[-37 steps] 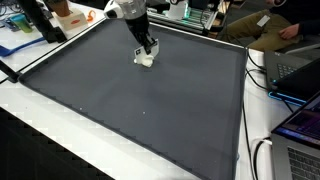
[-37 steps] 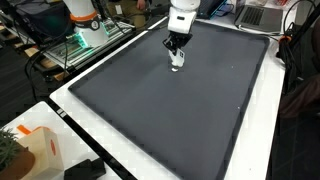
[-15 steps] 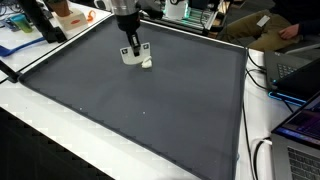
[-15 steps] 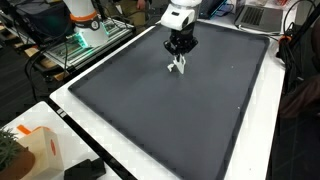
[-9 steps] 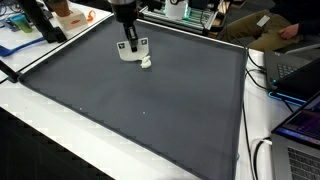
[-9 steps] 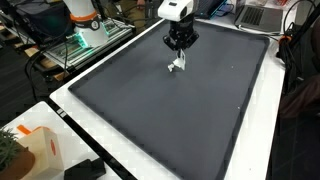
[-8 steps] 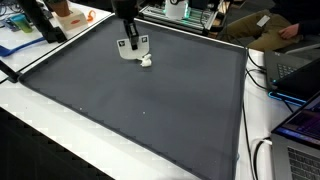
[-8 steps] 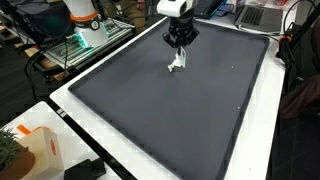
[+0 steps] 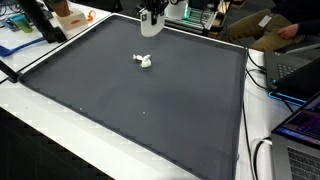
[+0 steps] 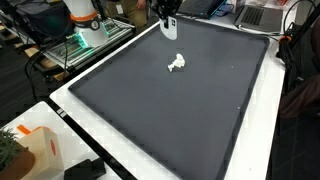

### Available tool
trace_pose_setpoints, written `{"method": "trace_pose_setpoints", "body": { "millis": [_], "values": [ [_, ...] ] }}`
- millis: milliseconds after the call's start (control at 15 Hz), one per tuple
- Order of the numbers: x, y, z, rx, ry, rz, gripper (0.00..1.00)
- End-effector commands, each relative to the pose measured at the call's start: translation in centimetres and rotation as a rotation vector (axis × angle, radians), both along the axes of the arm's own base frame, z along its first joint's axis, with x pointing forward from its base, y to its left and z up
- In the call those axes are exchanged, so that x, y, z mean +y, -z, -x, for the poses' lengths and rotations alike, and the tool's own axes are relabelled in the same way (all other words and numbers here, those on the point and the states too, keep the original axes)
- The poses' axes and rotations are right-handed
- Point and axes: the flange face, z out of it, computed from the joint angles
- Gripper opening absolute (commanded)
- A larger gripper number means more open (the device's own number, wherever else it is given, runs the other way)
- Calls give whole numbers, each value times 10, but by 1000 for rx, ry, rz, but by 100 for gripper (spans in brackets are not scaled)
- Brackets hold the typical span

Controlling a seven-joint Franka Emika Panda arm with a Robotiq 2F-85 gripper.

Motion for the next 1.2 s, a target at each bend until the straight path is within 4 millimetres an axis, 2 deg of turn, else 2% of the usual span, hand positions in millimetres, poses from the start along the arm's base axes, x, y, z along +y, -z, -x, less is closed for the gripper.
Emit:
{"method": "trace_pose_setpoints", "body": {
  "millis": [0,67,200,267,533,933,1000,1067,1133],
  "values": [
    [10,-4,75,-49,-178,76,1],
    [18,-4,32,-11,-97,39,4],
    [18,-4,59,-21,-143,59,4],
    [16,-5,66,-26,-152,62,4],
    [14,-6,72,-40,-155,69,1],
    [40,2,128,23,-299,-142,1],
    [50,-10,114,39,-318,-183,1],
    [51,-12,121,51,-339,-223,1],
    [49,-17,122,61,-346,-238,29]
  ]
}}
